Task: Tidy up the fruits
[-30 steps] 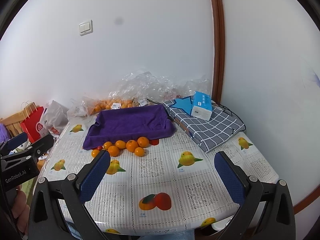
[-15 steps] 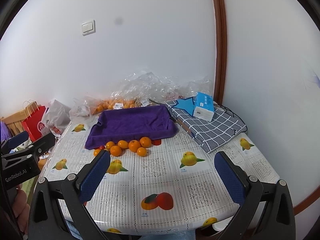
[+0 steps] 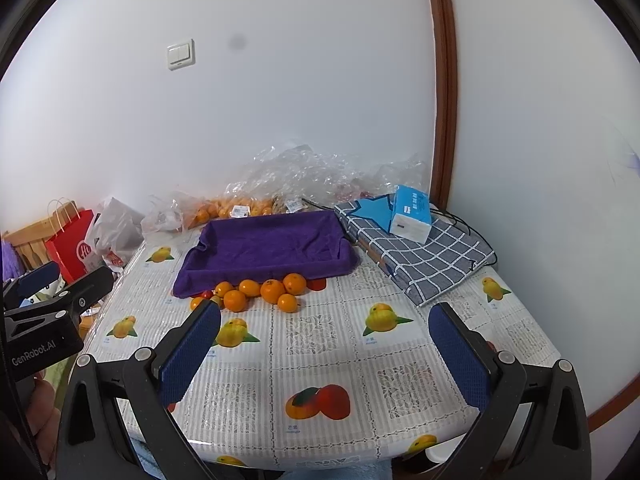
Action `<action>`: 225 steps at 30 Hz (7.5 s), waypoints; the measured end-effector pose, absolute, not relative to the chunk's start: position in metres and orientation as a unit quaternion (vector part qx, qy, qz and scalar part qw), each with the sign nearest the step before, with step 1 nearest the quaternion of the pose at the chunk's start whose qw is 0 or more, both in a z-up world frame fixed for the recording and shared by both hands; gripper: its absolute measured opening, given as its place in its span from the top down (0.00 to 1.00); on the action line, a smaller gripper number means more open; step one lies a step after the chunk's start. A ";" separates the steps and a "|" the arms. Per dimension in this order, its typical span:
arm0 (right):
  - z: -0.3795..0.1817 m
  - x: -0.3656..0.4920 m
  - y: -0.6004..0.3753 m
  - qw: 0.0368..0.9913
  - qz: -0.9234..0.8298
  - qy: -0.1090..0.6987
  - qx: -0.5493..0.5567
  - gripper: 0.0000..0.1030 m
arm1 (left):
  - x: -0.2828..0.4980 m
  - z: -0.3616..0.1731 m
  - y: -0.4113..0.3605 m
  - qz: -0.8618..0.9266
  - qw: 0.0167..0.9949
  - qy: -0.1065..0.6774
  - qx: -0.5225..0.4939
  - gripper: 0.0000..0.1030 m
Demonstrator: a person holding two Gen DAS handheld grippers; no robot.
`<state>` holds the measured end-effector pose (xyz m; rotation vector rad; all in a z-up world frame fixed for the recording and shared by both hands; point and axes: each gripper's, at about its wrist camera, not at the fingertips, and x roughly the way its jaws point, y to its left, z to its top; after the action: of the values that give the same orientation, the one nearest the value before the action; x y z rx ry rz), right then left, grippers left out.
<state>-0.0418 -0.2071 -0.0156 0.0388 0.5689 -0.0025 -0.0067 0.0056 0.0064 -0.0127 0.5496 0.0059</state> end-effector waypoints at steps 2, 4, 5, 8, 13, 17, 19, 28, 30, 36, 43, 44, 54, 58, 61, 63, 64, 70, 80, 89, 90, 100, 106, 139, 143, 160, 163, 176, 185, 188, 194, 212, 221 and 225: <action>-0.015 -0.041 -0.207 0.959 -0.001 0.282 0.019 0.01 | -0.007 0.006 0.006 0.002 0.962 0.272 -0.007 0.00; -0.015 -0.042 -0.206 0.960 -0.001 0.281 0.018 0.01 | -0.008 0.006 0.005 0.002 0.962 0.272 -0.007 0.00; -0.015 -0.042 -0.206 0.960 0.000 0.281 0.018 0.01 | -0.008 0.006 0.005 0.002 0.962 0.272 -0.006 0.00; -0.015 -0.042 -0.206 0.960 -0.001 0.280 0.019 0.01 | -0.007 0.007 0.006 0.002 0.962 0.272 -0.006 0.00; -0.016 -0.043 -0.205 0.960 0.000 0.280 0.022 0.01 | -0.007 0.007 0.006 0.002 0.962 0.271 -0.007 0.00; -0.017 -0.045 -0.205 0.960 0.002 0.279 0.023 0.01 | -0.007 0.008 0.006 0.003 0.963 0.271 -0.007 0.00; -0.017 -0.045 -0.205 0.960 0.002 0.278 0.020 0.01 | -0.007 0.008 0.007 0.003 0.963 0.270 -0.006 0.00; -0.019 -0.043 -0.203 0.962 -0.005 0.273 0.013 0.01 | -0.007 0.009 0.010 0.004 0.963 0.270 -0.003 0.00; -0.020 -0.041 -0.204 0.962 -0.005 0.273 0.017 0.01 | -0.005 0.009 0.011 0.005 0.963 0.270 -0.003 0.00; -0.024 -0.029 -0.207 0.962 0.001 0.274 0.022 0.01 | 0.004 0.006 0.006 0.005 0.964 0.265 0.005 0.00; -0.042 0.008 -0.212 0.957 -0.001 0.290 0.020 0.01 | 0.037 -0.010 0.012 0.002 0.961 0.275 0.004 0.00; -0.046 0.015 -0.213 0.957 -0.005 0.290 0.021 0.01 | 0.040 -0.014 0.014 0.007 0.963 0.268 0.005 0.00; -0.114 0.082 -0.218 0.934 -0.001 0.357 0.027 0.08 | 0.095 -0.090 0.047 0.040 0.948 0.315 0.010 0.00; -0.146 0.104 -0.212 0.923 0.020 0.382 0.032 0.17 | 0.116 -0.119 0.060 0.041 0.934 0.354 0.008 0.00; -0.168 0.122 -0.198 0.918 0.051 0.393 0.028 0.25 | 0.128 -0.137 0.069 0.029 0.925 0.378 -0.008 0.01; -0.178 0.132 -0.190 0.914 0.063 0.400 0.017 0.31 | 0.135 -0.148 0.073 0.016 0.918 0.396 -0.024 0.01; -0.185 0.138 -0.184 0.912 0.070 0.405 0.011 0.31 | 0.138 -0.152 0.075 0.015 0.915 0.402 -0.029 0.02; -0.202 0.165 -0.171 0.907 0.080 0.414 0.006 0.33 | 0.156 -0.174 0.078 0.008 0.902 0.429 -0.038 0.03; -0.218 0.186 -0.158 0.895 0.089 0.438 0.006 0.48 | 0.168 -0.184 0.081 0.002 0.898 0.439 -0.033 0.03; -0.219 0.185 -0.159 0.898 0.090 0.431 0.000 0.62 | 0.167 -0.188 0.088 -0.002 0.895 0.443 -0.046 0.04; -0.219 0.184 -0.160 0.897 0.092 0.432 0.001 0.62 | 0.165 -0.189 0.090 -0.009 0.895 0.444 -0.052 0.05; -0.217 0.155 -0.179 0.903 0.075 0.422 -0.016 0.62 | 0.169 -0.194 0.074 -0.054 0.890 0.449 -0.058 0.16; -0.215 0.147 -0.191 0.906 0.080 0.415 0.006 0.62 | 0.187 -0.200 0.069 -0.058 0.884 0.458 -0.070 0.40; -0.174 0.141 -0.201 0.922 0.101 0.374 0.025 0.62 | 0.157 -0.134 0.095 -0.064 0.916 0.382 -0.107 0.67; -0.143 0.149 -0.206 0.932 0.090 0.351 0.012 0.62 | 0.159 -0.109 0.106 -0.060 0.922 0.366 -0.114 0.67; -0.083 0.244 -0.194 0.949 0.091 0.302 0.021 0.62 | 0.246 -0.074 0.085 -0.061 0.937 0.323 -0.114 0.67; -0.085 0.264 -0.182 0.948 0.097 0.302 0.023 0.62 | 0.265 -0.080 0.077 -0.061 0.938 0.321 -0.112 0.67; -0.147 0.322 -0.177 0.938 0.085 0.337 0.019 0.62 | 0.317 -0.159 0.060 -0.067 0.919 0.374 -0.104 0.67; -0.190 0.341 -0.174 0.911 0.090 0.401 0.027 0.62 | 0.327 -0.182 0.065 -0.075 0.899 0.416 -0.116 0.67; -0.196 0.343 -0.171 0.908 0.091 0.409 0.021 0.62 | 0.329 -0.187 0.066 -0.060 0.901 0.417 -0.104 0.67; -0.204 0.346 -0.170 0.901 0.093 0.423 0.021 0.62 | 0.329 -0.187 0.065 -0.060 0.902 0.417 -0.095 0.67; -0.202 0.338 -0.169 0.905 0.087 0.416 0.009 0.46 | 0.332 -0.190 0.051 -0.046 0.906 0.418 -0.043 0.67; -0.190 0.327 -0.180 0.916 0.076 0.393 0.025 0.39 | 0.326 -0.181 0.058 -0.039 0.915 0.395 -0.067 0.55; -0.184 0.319 -0.181 0.923 0.054 0.381 0.013 0.39 | 0.321 -0.173 0.057 -0.031 0.924 0.376 -0.056 0.54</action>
<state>0.3193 -0.1806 -0.1836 0.0273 0.7820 0.1102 0.3210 0.0568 -0.1729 -0.1158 0.7710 -0.0628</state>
